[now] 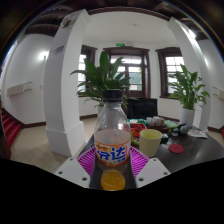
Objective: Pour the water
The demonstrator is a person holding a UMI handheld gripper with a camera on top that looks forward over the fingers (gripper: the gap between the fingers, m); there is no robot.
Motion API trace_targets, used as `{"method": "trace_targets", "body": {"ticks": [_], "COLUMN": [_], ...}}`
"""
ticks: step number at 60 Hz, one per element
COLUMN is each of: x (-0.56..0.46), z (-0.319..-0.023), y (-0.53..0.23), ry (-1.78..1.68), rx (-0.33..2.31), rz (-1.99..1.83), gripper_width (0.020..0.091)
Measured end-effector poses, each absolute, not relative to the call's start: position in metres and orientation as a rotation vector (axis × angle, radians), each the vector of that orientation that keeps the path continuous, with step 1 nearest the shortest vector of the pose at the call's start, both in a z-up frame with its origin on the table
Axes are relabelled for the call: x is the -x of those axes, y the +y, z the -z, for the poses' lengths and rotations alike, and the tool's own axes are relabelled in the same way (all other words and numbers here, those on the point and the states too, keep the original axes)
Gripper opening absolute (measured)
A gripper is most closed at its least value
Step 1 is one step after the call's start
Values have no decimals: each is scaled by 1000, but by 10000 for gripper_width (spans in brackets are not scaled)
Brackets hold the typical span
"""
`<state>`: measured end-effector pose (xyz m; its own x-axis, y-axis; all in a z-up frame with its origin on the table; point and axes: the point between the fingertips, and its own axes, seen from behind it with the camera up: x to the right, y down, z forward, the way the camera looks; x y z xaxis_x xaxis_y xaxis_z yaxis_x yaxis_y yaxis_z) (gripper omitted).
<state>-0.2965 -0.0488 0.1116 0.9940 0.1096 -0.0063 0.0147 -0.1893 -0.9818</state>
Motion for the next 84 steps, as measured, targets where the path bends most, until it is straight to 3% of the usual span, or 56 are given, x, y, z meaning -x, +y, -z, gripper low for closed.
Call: {"method": "trace_targets", "body": {"ticks": [8, 29, 44, 62, 84], "x": [296, 294, 307, 297, 269], "z": [-112, -111, -150, -191, -192], "y": [-48, -44, 3, 58, 111], "ry": [-70, -44, 426, 1103, 1497], "rx": [1750, 1775, 1718, 1339, 938], "rz": [-94, -124, -669, -1378, -1798], "gripper_width": [354, 356, 354, 355, 357]}}
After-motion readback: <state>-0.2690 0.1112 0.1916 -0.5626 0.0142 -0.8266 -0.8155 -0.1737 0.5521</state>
